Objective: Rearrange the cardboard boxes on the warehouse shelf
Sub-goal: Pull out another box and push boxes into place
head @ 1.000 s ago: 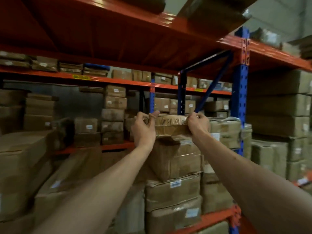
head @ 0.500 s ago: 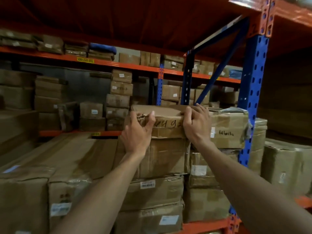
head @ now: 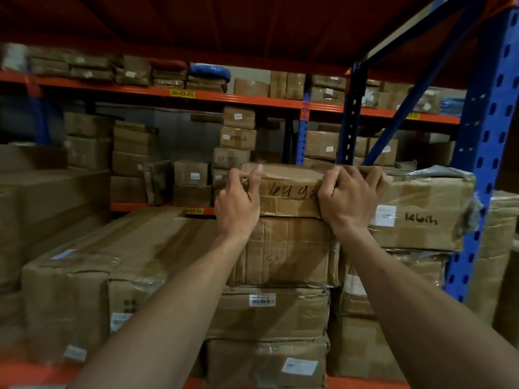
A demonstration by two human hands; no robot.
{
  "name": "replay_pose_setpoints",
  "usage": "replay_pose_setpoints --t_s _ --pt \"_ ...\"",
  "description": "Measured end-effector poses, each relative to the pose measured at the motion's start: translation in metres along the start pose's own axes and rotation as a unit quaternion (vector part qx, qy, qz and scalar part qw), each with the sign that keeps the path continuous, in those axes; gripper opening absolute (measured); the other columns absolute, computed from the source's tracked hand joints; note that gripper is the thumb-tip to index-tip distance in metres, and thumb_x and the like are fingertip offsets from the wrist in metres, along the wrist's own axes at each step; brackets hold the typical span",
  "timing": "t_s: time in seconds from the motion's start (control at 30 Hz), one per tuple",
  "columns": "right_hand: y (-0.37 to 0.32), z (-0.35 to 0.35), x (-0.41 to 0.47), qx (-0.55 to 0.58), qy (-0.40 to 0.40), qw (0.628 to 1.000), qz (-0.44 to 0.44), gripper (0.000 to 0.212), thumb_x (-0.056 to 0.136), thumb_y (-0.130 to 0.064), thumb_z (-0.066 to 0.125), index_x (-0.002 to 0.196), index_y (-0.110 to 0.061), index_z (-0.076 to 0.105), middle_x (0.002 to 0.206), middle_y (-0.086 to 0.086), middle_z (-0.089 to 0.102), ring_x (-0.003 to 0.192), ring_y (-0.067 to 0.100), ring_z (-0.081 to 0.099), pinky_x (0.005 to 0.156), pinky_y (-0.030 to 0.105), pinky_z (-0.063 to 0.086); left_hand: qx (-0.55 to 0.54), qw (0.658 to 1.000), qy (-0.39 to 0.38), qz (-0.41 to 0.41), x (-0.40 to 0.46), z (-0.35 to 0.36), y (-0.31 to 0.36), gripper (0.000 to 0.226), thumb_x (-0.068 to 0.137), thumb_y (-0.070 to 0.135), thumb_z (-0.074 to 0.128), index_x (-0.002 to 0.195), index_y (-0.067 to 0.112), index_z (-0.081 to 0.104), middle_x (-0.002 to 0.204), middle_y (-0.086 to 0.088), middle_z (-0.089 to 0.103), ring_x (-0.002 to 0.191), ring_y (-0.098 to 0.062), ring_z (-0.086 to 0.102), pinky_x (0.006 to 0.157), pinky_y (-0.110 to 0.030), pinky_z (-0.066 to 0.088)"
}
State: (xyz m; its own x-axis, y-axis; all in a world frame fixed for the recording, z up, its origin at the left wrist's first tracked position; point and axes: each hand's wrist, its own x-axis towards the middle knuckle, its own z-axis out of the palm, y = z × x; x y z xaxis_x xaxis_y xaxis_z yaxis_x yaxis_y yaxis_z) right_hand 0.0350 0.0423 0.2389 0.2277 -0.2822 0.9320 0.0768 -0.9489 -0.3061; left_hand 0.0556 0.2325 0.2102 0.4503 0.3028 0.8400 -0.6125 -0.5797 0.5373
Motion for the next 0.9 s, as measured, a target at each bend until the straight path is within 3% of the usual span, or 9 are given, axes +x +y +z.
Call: replay_pose_setpoints --t_s 0.27,0.4,0.53,0.67,0.9 --pt "-0.005 -0.013 -0.005 -0.025 -0.054 0.998 -0.01 0.052 0.1 -0.035 0.028 0.093 -0.014 0.075 0.099 0.005 0.072 0.11 0.032 0.039 0.099 0.048 0.028 -0.026 0.995 -0.09 -0.033 0.008 -0.01 -0.002 0.049 0.094 0.072 0.032 0.102 0.026 0.049 0.07 0.005 0.064 0.063 -0.012 0.064 0.058 -0.034 0.054" --pt "-0.008 -0.028 -0.009 -0.049 -0.092 0.994 -0.038 0.056 0.1 -0.036 0.024 0.096 -0.012 0.074 0.103 0.008 0.071 0.116 0.033 0.04 0.104 0.05 0.028 -0.099 0.962 -0.23 -0.105 0.01 -0.028 -0.002 0.053 0.089 0.079 0.03 0.12 0.037 0.041 0.111 0.0 0.066 0.098 -0.019 0.064 0.084 -0.045 0.055" --pt "-0.023 -0.043 -0.015 -0.08 -0.131 0.988 -0.031 0.06 0.102 -0.041 0.018 0.112 -0.013 0.07 0.123 0.014 0.066 0.134 0.035 0.034 0.111 0.053 0.021 -0.051 0.935 -0.323 -0.14 0.01 -0.054 -0.005 0.072 0.076 0.093 0.022 0.138 0.057 0.02 0.152 -0.003 0.043 0.133 -0.032 0.045 0.102 -0.054 0.036" --pt "-0.064 -0.047 -0.02 -0.086 -0.137 0.982 -0.097 0.058 0.1 -0.051 0.023 0.131 -0.015 0.056 0.143 0.017 0.05 0.141 0.035 0.027 0.118 0.052 0.011 -0.015 0.938 -0.285 -0.197 0.014 -0.102 -0.034 0.101 0.065 0.101 0.021 0.15 0.051 -0.002 0.163 -0.002 0.022 0.144 -0.033 0.028 0.111 -0.055 0.027" --pt "-0.214 -0.018 -0.048 0.015 -0.136 0.965 -0.225 0.053 0.095 -0.049 0.031 0.118 -0.011 0.058 0.12 0.02 0.059 0.119 0.036 0.046 0.111 0.053 0.026 0.061 0.965 -0.113 -0.229 0.053 -0.247 -0.126 0.089 0.088 0.074 0.043 0.156 0.032 0.005 0.161 -0.007 0.025 0.143 -0.033 0.031 0.113 -0.053 0.031"
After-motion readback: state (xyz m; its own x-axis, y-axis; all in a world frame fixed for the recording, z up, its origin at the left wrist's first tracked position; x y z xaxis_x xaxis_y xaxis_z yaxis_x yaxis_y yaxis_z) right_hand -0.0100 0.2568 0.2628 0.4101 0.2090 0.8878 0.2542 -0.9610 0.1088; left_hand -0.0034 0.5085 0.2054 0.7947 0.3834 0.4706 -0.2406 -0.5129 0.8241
